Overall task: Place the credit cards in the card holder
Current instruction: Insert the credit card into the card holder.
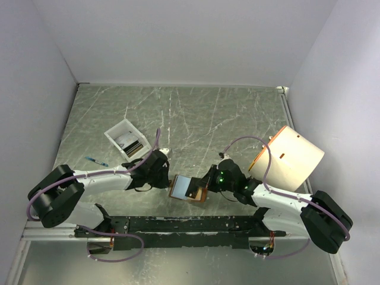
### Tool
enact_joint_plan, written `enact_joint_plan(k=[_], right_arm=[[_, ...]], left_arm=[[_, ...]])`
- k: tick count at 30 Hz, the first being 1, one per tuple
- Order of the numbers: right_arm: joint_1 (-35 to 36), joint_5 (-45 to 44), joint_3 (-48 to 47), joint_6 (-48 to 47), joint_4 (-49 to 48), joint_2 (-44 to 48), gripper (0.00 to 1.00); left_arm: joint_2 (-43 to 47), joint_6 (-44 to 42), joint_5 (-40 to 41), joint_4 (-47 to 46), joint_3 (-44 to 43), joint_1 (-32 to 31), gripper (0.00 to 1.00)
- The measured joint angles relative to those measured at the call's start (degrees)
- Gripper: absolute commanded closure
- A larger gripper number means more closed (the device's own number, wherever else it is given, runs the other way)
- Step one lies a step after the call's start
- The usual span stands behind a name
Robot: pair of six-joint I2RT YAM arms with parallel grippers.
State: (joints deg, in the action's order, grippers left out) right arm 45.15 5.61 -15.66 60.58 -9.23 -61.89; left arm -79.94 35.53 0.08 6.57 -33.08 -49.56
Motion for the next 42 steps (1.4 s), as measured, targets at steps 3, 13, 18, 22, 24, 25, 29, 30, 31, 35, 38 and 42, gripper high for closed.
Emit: enact_joint_plan(k=[3,13,18,22,24,25,29,30,31,35,38,42], right_arm=[[0.44,-0.22,0.07,0.79,0.07,0.35,1.0],[3.06,-1.64,0.46,2.84,-1.25,-0.94,1.0],[4.22,-3.04,0.46,4.07,-1.01,-0.94,1.0],[5.2,-4.39,0.44,4.96,-0.28,-0.87,1.0],[5.7,-5.16,0.35,5.2,0.33,-0.87,1.0],[6.12,-5.64,0.22,5.35,0.66,-0.87,1.0],[7.43,-6.82,-0.26,5.81,1.01,-0.96,1.0],[7.8,-7.13,-0.33,6.08,0.96,-1.18,1.0],[8.0,-7.28,-0.37,6.14,0.92,-1.4,1.0],[8.35,-8.04,-0.42,6.64,0.5,-2.01,1.0],[8.63,-8.59,-0.46,6.88,0.42,-2.01,1.0],[8.74,-9.09,-0.46,7.5,0.17,-1.99,1.0]], left_arm=[[0.24,1.88,0.5,-0.42,0.42,-0.04,0.93],[4.52,8.22,1.68,-3.87,5.42,-0.04,0.93],[6.08,10.47,1.95,-4.7,7.08,-0.04,0.93],[6.58,11.69,2.12,-5.38,7.8,-0.04,0.93],[6.88,12.17,2.14,-5.75,8.2,-0.04,0.93],[7.1,12.48,2.14,-5.99,8.48,-0.04,0.93],[7.76,13.18,2.12,-6.54,9.25,-0.04,0.93],[7.85,13.27,2.12,-6.71,9.38,-0.04,0.93],[7.89,13.4,2.12,-6.86,9.49,-0.04,0.93],[8.28,13.84,2.12,-7.48,10.03,-0.04,0.93],[8.5,14.05,2.08,-7.76,10.32,-0.04,0.93],[8.5,14.23,2.05,-8.0,10.45,-0.04,0.93]])
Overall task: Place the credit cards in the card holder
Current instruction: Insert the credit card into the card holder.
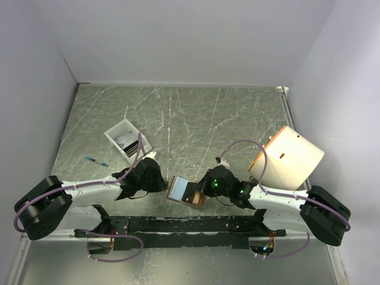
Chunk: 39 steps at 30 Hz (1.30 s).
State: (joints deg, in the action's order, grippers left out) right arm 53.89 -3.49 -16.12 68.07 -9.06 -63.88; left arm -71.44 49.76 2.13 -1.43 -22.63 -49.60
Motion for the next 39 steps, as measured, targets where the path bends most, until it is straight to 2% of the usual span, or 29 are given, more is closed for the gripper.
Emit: enact_joint_plan(k=[28,39], right_arm=[[0.83,-7.5,3.52,0.92,1.62,7.67,1.0],[0.9,-3.1,1.07,0.2,-0.37,0.13,1.0]], left_arm=[[3.5,4.66,-0.66,-1.75,3.58,-3.13,0.93],[3.5,5.33,-0.44,-1.75,3.61,-3.52,0.93]])
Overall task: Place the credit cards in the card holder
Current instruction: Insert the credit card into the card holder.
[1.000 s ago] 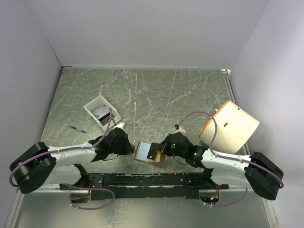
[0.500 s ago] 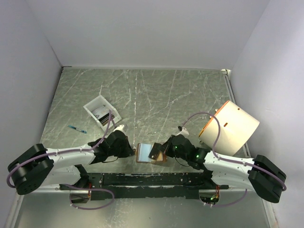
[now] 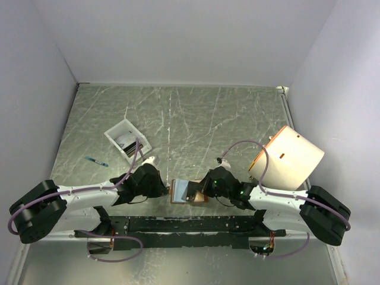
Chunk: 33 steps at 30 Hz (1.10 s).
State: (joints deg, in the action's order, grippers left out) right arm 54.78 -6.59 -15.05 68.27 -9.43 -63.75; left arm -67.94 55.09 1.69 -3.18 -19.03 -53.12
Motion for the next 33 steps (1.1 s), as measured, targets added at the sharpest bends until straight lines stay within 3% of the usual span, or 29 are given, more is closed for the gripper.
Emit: enact_joint_plan(k=[12,20,22,28,33], right_arm=[[0.04,1.05,-1.29,-1.4,2.91,0.83,1.0],[0.04,1.44,-1.07,-3.37,2.03,1.36,0.79],[0.04,1.42,-1.07,-4.0,2.54,1.36,0.78],[0.07,1.44,-1.07,-4.74,3.98,1.53,1.0],[0.04,1.75,-1.31,-5.11,3.69,1.53,1.0]], left_arm=[[-0.42,-0.24,0.63,0.7,-0.66,-0.35,0.93],[-1.07,-0.85,1.05,2.6,-1.97,-0.37,0.93],[-1.14,-1.01,1.09,2.82,-2.1,-0.39,0.93],[-1.14,-1.29,1.11,2.95,-2.16,-0.42,0.93],[-1.79,-1.86,1.11,3.28,-2.82,-0.42,0.93]])
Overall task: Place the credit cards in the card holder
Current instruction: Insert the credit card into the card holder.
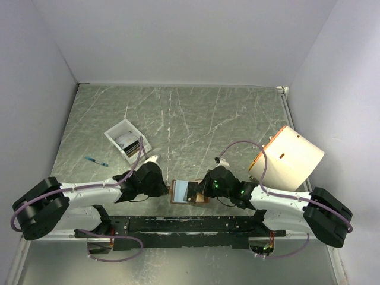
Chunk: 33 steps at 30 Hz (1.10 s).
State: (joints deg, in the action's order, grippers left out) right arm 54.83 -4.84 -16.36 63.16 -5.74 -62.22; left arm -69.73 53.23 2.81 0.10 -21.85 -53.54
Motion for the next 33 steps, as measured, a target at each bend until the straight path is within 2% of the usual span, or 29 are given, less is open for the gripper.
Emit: enact_joint_plan(k=[19,22,29,33], right_arm=[[0.0,1.05,-0.15,-0.24,0.28,0.37,1.0],[0.0,1.25,-0.15,-0.68,-0.04,0.22,0.96],[-0.11,1.92,-1.66,-2.4,-1.73,-4.59,0.97],[-0.11,2.19,-2.25,-3.13,-2.16,-5.35,0.9]], left_arm=[[-1.2,-0.57,0.15,0.17,-0.98,0.0,0.93],[-1.22,-0.57,0.13,0.17,-1.01,0.0,0.93],[-2.08,-1.05,0.2,0.37,-1.77,0.0,0.93],[-2.34,-1.38,0.24,0.59,-2.08,0.0,0.93]])
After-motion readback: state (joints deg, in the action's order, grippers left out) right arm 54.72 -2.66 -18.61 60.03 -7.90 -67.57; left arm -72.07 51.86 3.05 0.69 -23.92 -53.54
